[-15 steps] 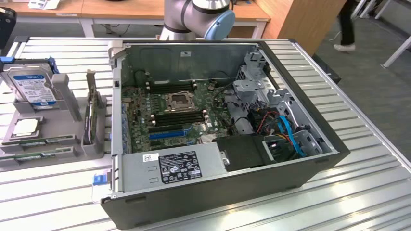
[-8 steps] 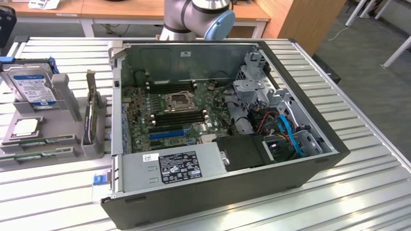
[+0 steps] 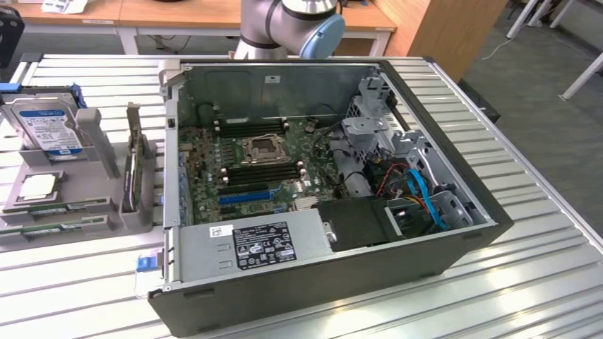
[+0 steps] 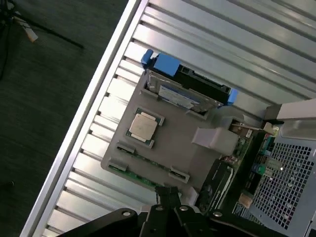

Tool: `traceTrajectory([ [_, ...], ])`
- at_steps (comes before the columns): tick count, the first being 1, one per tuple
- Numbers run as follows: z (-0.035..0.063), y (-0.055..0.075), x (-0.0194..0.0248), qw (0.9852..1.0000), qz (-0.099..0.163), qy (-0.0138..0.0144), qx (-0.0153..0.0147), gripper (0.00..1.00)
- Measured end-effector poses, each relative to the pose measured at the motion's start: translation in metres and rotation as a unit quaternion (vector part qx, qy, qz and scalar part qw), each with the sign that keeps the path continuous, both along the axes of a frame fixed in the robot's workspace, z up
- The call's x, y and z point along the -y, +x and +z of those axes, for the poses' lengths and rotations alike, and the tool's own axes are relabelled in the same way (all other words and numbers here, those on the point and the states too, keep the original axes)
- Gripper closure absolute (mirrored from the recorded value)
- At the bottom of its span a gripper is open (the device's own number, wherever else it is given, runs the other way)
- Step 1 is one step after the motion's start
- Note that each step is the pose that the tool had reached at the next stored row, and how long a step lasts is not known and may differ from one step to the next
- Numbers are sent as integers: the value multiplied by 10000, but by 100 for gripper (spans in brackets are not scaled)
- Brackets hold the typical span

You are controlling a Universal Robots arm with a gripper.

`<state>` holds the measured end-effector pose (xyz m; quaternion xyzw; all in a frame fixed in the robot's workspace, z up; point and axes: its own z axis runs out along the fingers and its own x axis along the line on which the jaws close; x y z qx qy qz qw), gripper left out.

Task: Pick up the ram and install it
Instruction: 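Pick up the ram and move it above insertion slot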

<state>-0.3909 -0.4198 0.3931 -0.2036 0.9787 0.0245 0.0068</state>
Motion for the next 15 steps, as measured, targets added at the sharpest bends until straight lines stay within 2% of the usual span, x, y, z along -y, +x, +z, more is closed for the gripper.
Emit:
traceTrajectory([
  [3, 0, 0, 0, 9996, 267, 0, 0, 90],
  [7, 0, 0, 0, 9982, 596, 0, 0, 90],
  [11, 0, 0, 0, 9957, 922, 0, 0, 90],
  [15, 0, 0, 0, 9924, 1233, 0, 0, 90],
])
